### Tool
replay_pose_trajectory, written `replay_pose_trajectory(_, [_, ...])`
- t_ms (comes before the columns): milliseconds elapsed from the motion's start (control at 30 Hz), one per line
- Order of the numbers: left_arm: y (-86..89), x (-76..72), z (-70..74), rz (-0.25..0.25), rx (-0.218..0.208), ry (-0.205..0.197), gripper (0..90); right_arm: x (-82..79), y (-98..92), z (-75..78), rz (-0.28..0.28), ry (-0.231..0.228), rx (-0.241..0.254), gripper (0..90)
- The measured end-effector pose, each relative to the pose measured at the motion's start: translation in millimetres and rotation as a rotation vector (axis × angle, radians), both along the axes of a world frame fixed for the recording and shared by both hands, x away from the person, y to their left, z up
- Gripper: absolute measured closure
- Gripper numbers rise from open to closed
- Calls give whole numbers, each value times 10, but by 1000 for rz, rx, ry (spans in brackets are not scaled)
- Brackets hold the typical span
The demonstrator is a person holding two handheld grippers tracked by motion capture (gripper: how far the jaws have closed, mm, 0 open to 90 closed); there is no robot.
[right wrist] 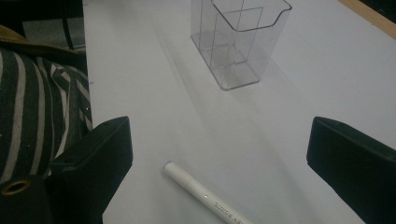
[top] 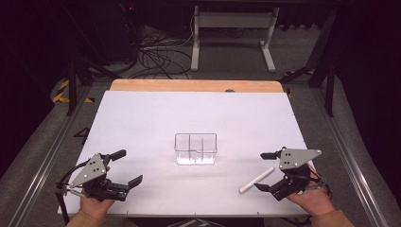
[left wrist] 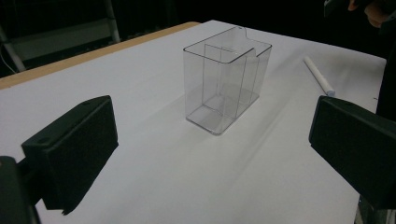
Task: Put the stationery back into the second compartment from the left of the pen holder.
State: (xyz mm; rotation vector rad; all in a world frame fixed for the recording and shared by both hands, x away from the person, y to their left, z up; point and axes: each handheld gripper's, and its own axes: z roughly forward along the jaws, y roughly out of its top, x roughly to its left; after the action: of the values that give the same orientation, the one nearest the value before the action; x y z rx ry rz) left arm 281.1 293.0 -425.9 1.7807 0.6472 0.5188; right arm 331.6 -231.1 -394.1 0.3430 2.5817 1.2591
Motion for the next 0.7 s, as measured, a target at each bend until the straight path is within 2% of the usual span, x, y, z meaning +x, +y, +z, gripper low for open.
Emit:
replay_pose_trajectory(400, [3,-4,-11,0,1,1,20,98,109,24,41,-35,-169,108])
replay_pose_trajectory(533, [-3,-20,-11,-7,-3,-4,21,122,143,15,50,-30,-207,112])
replay_pose_trajectory(667, [-20,-42,-13,-7,1,-2,21,153,181,11,48,-17,-266,121])
replay_pose_trajectory(700, [-18,-43,-13,-6,1,-2,21,158,187,12,51,-17,-266,121])
